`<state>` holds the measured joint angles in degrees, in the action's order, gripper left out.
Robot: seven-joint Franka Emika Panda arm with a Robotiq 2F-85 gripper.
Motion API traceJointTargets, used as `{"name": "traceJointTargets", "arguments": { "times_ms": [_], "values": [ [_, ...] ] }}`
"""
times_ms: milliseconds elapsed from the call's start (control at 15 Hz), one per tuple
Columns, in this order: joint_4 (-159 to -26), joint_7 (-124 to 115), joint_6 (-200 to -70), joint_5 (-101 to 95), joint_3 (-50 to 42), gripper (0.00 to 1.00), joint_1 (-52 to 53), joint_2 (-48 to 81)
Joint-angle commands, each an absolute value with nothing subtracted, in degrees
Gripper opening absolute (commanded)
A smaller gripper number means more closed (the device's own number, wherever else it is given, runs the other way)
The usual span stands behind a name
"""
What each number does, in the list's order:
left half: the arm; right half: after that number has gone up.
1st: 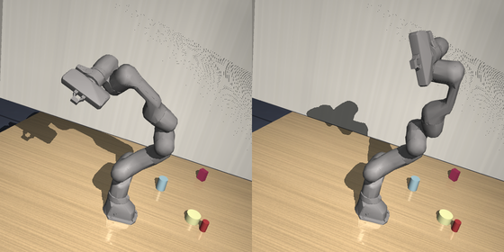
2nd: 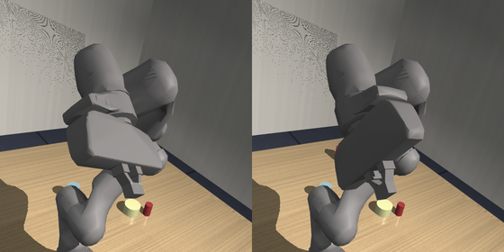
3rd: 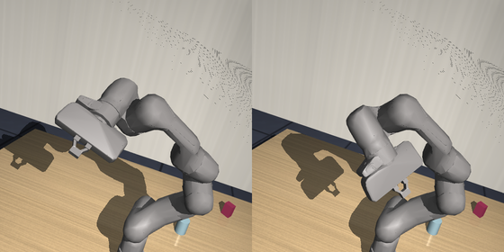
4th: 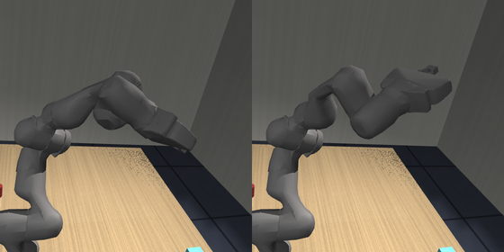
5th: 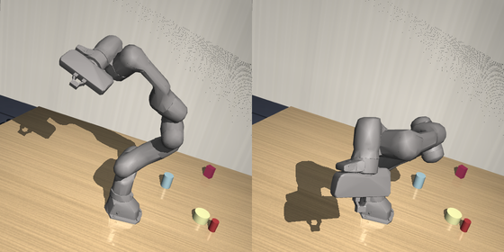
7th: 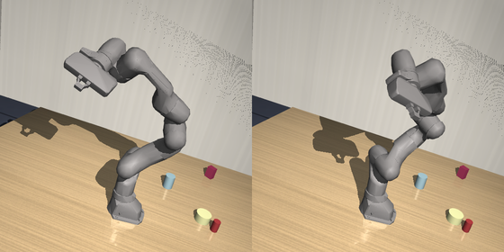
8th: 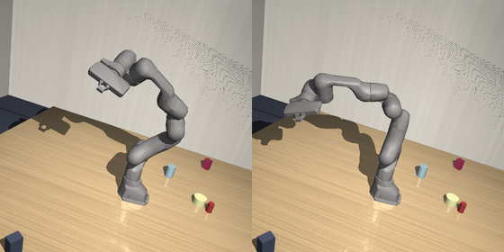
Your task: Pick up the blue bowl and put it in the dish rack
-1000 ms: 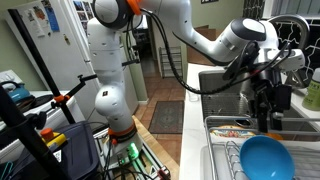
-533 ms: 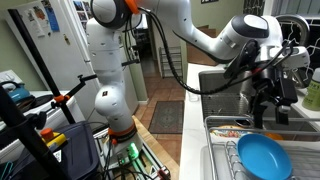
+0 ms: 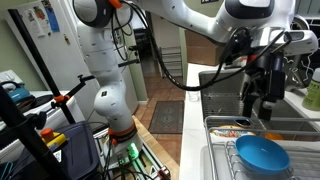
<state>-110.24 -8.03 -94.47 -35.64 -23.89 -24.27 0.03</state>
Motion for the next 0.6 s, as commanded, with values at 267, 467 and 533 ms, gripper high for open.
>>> {"name": "traceJointTargets", "arguments": {
  "times_ms": [267,467,533],
  "values": [
    [-110.81,-5.48,-97.30,-29.42,-26.35,1.00,-26.11,-10.24],
    [-111.06,-4.96,-99.26,-28.11,-26.85,1.00,-26.33,-13.17],
    [-111.00,-4.94,-99.79,-27.55,-26.98,1.00,-26.44,-13.91]
  ]
}}
